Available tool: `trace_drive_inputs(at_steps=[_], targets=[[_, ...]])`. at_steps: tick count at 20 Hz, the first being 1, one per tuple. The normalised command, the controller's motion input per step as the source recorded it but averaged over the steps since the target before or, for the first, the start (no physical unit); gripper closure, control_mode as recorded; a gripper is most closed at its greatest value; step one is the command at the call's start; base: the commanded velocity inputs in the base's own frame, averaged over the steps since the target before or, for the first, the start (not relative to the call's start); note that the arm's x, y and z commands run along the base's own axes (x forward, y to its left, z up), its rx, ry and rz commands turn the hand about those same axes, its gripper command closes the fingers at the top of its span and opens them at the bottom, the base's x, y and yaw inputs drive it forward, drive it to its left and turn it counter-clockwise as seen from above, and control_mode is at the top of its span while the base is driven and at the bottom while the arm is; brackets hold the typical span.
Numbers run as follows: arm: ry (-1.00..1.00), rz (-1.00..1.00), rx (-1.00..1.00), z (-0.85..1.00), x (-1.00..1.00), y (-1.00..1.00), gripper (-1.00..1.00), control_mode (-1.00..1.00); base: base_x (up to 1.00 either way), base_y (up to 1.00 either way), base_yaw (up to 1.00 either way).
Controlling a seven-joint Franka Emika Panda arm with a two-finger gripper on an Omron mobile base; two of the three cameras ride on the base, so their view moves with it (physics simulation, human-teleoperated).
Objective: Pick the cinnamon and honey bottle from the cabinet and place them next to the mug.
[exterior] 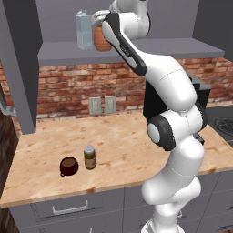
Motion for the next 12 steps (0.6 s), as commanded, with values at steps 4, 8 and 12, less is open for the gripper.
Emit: trace_drive_inputs(at_steps=[4,8,12], targets=[[0.01,0.00,0.00,0.00,0.26,0.13,-1.00,-1.00,0.00,0.00,0.00],[0.03,0.00,0.00,0.00,0.15,0.11,-1.00,-1.00,0.00,0.00,0.00],[0.08,0.00,0.00,-0.02,0.11,0.08,-1.00,-1.00,0.00,0.00,0.00]])
